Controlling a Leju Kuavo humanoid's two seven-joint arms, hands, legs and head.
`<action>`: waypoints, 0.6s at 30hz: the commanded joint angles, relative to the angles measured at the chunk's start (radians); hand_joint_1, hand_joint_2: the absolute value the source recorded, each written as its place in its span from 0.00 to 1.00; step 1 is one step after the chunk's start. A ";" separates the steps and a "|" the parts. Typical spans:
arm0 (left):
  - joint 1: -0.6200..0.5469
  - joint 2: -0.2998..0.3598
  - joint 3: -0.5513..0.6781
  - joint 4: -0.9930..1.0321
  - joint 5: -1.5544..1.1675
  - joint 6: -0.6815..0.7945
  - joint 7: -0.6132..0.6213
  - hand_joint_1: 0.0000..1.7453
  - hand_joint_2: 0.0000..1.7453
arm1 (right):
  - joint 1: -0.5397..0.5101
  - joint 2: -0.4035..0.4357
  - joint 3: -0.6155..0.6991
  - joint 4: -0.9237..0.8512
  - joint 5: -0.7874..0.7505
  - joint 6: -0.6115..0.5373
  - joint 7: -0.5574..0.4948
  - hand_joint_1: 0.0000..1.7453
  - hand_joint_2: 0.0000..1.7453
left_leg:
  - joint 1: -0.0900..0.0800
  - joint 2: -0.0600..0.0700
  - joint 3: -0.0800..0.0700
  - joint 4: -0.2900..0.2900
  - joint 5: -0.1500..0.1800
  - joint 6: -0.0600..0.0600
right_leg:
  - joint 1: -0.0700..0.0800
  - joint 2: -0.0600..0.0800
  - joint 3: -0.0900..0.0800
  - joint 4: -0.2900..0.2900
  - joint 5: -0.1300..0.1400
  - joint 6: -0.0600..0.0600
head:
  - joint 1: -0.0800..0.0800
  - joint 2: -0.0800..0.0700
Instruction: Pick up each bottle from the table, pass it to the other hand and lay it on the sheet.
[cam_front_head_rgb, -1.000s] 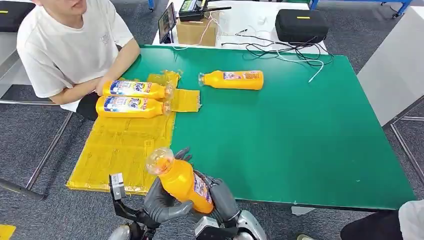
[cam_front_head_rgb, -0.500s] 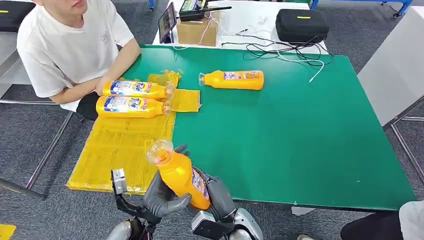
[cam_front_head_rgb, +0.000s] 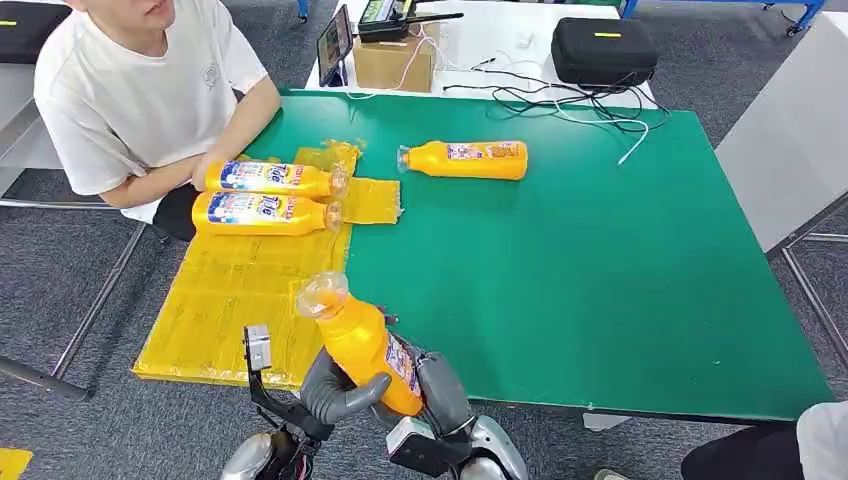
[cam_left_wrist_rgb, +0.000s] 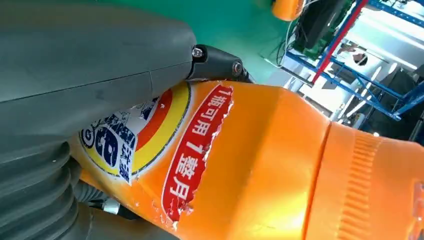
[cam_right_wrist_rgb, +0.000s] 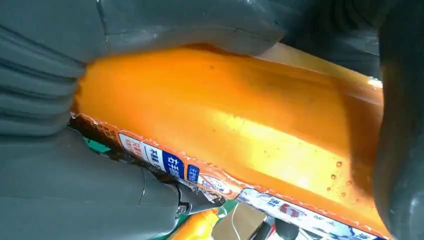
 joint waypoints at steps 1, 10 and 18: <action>-0.014 0.005 -0.073 0.096 0.013 -0.041 0.017 1.00 1.00 | -0.073 0.005 0.057 -0.015 -0.019 0.014 -0.033 1.00 1.00 | 0.000 0.002 0.001 0.000 0.000 0.000 | 0.000 0.002 0.000 0.000 0.000 -0.001 | 0.000 0.000; -0.016 0.010 -0.039 0.039 0.103 -0.129 0.012 1.00 1.00 | -0.053 -0.001 0.093 -0.097 -0.106 0.024 -0.057 0.00 0.00 | 0.000 0.003 0.001 0.000 -0.001 -0.001 | 0.000 0.002 0.001 0.001 0.000 -0.001 | 0.000 0.000; -0.051 0.050 -0.012 -0.003 -0.296 0.186 -0.030 1.00 1.00 | -0.009 -0.030 0.079 -0.121 -0.092 -0.085 -0.057 0.00 0.00 | 0.000 0.000 0.001 0.000 0.000 -0.001 | 0.000 0.000 0.001 0.000 0.000 -0.001 | 0.000 0.000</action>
